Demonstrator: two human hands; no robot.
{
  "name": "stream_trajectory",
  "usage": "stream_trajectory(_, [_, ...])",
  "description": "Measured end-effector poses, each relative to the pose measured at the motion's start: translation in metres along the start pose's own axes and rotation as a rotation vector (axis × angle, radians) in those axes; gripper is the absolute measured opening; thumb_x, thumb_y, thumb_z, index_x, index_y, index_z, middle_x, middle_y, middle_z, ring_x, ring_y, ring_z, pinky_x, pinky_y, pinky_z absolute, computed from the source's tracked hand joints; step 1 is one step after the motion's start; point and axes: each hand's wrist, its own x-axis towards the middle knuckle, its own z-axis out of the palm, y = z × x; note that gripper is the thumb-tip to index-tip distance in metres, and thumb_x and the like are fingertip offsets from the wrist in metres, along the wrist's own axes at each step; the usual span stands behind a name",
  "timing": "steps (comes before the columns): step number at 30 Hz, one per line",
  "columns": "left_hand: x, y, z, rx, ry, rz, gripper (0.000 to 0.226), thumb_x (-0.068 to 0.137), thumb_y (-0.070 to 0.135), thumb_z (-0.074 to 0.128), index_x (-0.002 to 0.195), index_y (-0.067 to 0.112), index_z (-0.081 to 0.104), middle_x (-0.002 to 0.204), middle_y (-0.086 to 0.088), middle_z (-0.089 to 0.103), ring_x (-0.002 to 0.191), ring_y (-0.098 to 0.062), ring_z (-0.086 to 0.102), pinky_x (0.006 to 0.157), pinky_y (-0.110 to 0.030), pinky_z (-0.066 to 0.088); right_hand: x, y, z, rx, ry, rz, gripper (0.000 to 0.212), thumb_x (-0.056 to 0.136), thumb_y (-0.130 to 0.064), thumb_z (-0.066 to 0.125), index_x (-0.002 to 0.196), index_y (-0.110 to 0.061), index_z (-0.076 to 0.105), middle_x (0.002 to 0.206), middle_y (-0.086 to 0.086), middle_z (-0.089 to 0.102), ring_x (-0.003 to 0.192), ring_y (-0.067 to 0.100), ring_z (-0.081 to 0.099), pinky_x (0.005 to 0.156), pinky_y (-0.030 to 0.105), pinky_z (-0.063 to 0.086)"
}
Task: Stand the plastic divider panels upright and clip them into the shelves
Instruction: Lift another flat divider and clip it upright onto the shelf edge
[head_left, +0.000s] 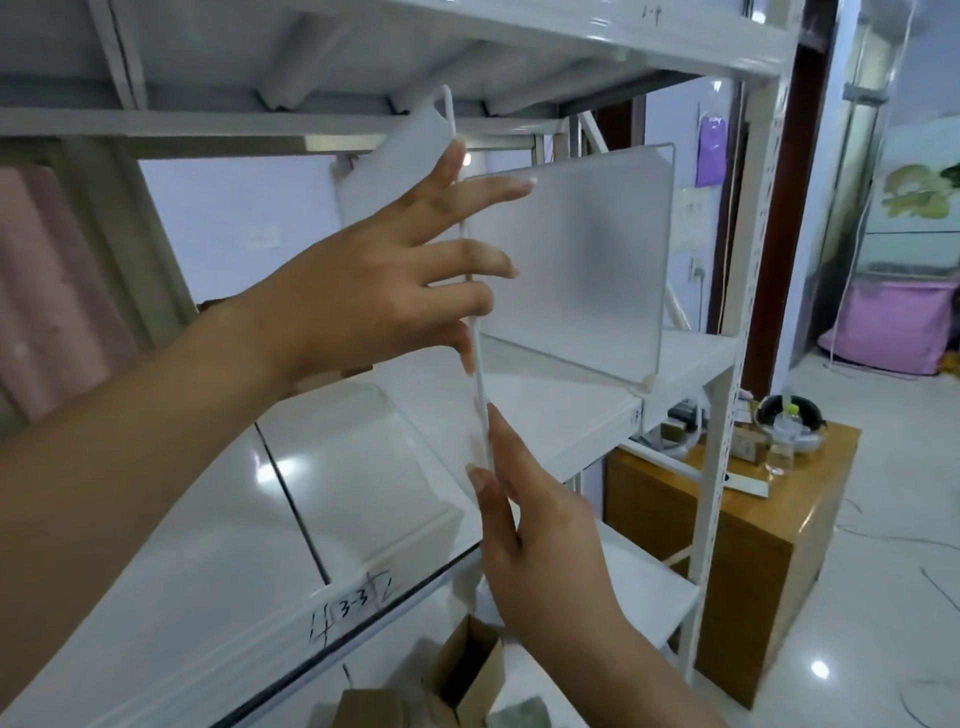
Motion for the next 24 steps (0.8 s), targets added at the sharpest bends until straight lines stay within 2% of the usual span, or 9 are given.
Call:
stream_trajectory(4, [-0.005, -0.023, 0.017, 0.032, 0.012, -0.08, 0.015, 0.105, 0.017, 0.072, 0.098, 0.004, 0.074, 0.129, -0.02, 0.072, 0.151, -0.049, 0.038, 0.129, -0.065, 0.011, 0.042, 0.011, -0.011, 0.026, -0.067, -0.064, 0.056, 0.106, -0.043, 0.048, 0.154, -0.06, 0.024, 0.112, -0.049, 0.055, 0.097, -0.03, 0.052, 0.083, -0.008, 0.037])
stream_trajectory(7, [-0.009, -0.031, 0.032, 0.06, -0.028, -0.11, 0.01, 0.098, 0.013, 0.08, 0.1, 0.005, 0.074, 0.129, -0.02, 0.072, 0.15, -0.049, 0.04, 0.129, -0.065, 0.013, 0.066, 0.021, -0.014, 0.097, -0.132, -0.054, 0.055, 0.1, -0.055, 0.05, 0.152, -0.061, 0.031, 0.131, -0.039, 0.061, 0.116, -0.016, 0.059, 0.102, 0.008, 0.044])
stream_trajectory(9, [-0.009, -0.032, 0.041, 0.087, -0.058, -0.098, 0.011, 0.095, 0.011, 0.082, 0.101, 0.005, 0.074, 0.129, -0.02, 0.071, 0.149, -0.049, 0.041, 0.128, -0.065, 0.015, 0.078, 0.031, -0.012, 0.131, -0.157, -0.037, 0.053, 0.1, -0.058, 0.049, 0.15, -0.061, 0.034, 0.134, -0.029, 0.065, 0.114, -0.015, 0.061, 0.095, 0.001, 0.044])
stream_trajectory(12, [-0.004, -0.033, 0.051, 0.104, -0.106, -0.06, 0.011, 0.097, 0.01, 0.08, 0.102, 0.004, 0.073, 0.127, -0.021, 0.071, 0.15, -0.05, 0.039, 0.127, -0.067, 0.016, 0.093, 0.046, -0.009, 0.135, -0.194, -0.019, 0.052, 0.098, -0.063, 0.047, 0.149, -0.06, 0.038, 0.13, -0.026, 0.069, 0.096, -0.026, 0.058, 0.08, -0.006, 0.041])
stream_trajectory(14, [0.0, -0.035, 0.054, 0.121, -0.141, -0.049, 0.01, 0.101, 0.012, 0.077, 0.101, 0.004, 0.071, 0.126, -0.021, 0.071, 0.151, -0.05, 0.037, 0.127, -0.068, 0.016, 0.102, 0.056, -0.014, 0.164, -0.22, -0.034, 0.052, 0.097, -0.062, 0.049, 0.148, -0.056, 0.044, 0.127, -0.024, 0.071, 0.1, -0.023, 0.062, 0.088, 0.0, 0.048])
stream_trajectory(16, [0.005, -0.036, 0.059, 0.148, -0.156, -0.05, 0.013, 0.107, 0.014, 0.07, 0.099, 0.003, 0.069, 0.124, -0.021, 0.071, 0.15, -0.051, 0.038, 0.126, -0.068, 0.017, 0.111, 0.066, -0.022, 0.192, -0.265, -0.054, 0.052, 0.098, -0.061, 0.05, 0.148, -0.052, 0.047, 0.127, -0.021, 0.073, 0.11, -0.011, 0.068, 0.098, 0.016, 0.055])
stream_trajectory(18, [0.01, -0.036, 0.064, 0.171, -0.179, -0.069, 0.017, 0.11, 0.016, 0.065, 0.1, 0.003, 0.068, 0.124, -0.021, 0.071, 0.15, -0.051, 0.038, 0.126, -0.068, 0.015, 0.12, 0.076, -0.031, 0.22, -0.31, -0.067, 0.051, 0.097, -0.061, 0.051, 0.147, -0.05, 0.05, 0.125, -0.02, 0.074, 0.111, -0.005, 0.07, 0.098, 0.024, 0.059])
stream_trajectory(22, [0.024, -0.027, 0.075, 0.223, -0.23, -0.1, 0.019, 0.112, 0.017, 0.061, 0.101, 0.003, 0.067, 0.122, -0.02, 0.071, 0.151, -0.048, 0.039, 0.128, -0.066, 0.016, 0.137, 0.097, -0.045, 0.301, -0.369, -0.056, 0.046, 0.095, -0.053, 0.063, 0.14, -0.047, 0.059, 0.118, -0.02, 0.076, 0.103, -0.009, 0.071, 0.077, 0.007, 0.056])
stream_trajectory(24, [0.03, -0.022, 0.076, 0.244, -0.258, -0.117, 0.017, 0.111, 0.016, 0.061, 0.102, 0.004, 0.068, 0.122, -0.019, 0.071, 0.15, -0.044, 0.042, 0.129, -0.063, 0.022, 0.143, 0.104, -0.049, 0.346, -0.399, -0.039, 0.046, 0.093, -0.049, 0.068, 0.139, -0.045, 0.062, 0.118, -0.018, 0.077, 0.1, -0.005, 0.074, 0.075, 0.011, 0.058])
